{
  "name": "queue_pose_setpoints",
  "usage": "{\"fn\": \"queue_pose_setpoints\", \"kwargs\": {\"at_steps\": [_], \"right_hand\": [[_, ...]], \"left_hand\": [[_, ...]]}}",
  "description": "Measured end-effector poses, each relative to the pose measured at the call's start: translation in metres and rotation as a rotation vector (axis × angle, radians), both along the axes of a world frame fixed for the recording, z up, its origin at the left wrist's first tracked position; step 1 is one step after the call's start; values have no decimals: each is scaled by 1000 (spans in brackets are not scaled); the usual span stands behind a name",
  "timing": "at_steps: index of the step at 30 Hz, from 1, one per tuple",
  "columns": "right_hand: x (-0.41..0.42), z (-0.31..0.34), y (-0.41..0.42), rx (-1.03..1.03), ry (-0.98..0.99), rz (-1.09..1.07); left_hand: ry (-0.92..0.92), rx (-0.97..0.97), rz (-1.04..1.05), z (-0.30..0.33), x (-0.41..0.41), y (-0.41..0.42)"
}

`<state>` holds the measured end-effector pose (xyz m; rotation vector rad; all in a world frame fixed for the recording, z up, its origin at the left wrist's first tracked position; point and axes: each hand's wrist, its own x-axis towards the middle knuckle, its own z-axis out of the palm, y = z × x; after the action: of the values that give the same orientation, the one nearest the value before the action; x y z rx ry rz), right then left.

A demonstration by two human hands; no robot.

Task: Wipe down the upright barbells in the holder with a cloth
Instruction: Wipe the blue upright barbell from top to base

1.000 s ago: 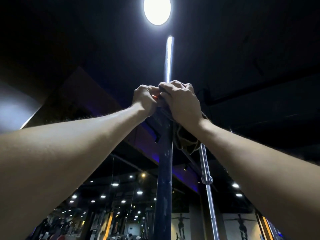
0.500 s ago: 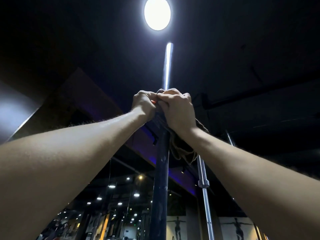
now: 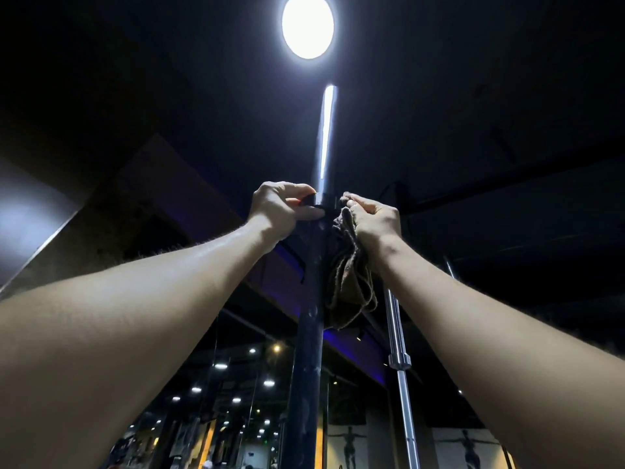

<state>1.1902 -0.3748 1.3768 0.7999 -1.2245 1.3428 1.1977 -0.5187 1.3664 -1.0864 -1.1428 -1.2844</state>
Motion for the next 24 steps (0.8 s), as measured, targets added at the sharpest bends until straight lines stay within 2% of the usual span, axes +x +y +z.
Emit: {"fn": "queue_pose_setpoints", "kwargs": {"at_steps": [2,4,5,8,9,11,15,19,21,24], "right_hand": [[-5,-2,2,-28,-58,-10],[-7,-5,2,-40,-45,-52],[-4,-9,-1,-37,-10,-108],[12,-17,-9,39,180,-352],[16,-19,-11,82,257,-411],[21,-20,-13,149,375,-511],[19,-21,-11,155,438,-498],[10,-14,-10,84,356,-261],[2,-10,-9,43,292,-104],[-5,-9,-9,17,196,61]], "left_hand": [[-14,-6,-9,-1,-4,-3],[17,-7,98,-4,-4,-4],[71,-18,230,-4,-3,-5],[265,-126,851,-2,4,-5],[296,-164,971,-1,7,-2],[349,-191,1048,0,12,5],[407,-110,940,6,11,5],[439,-126,781,11,9,-6],[403,-105,609,11,1,-10],[233,-93,187,5,-11,-14]]}}
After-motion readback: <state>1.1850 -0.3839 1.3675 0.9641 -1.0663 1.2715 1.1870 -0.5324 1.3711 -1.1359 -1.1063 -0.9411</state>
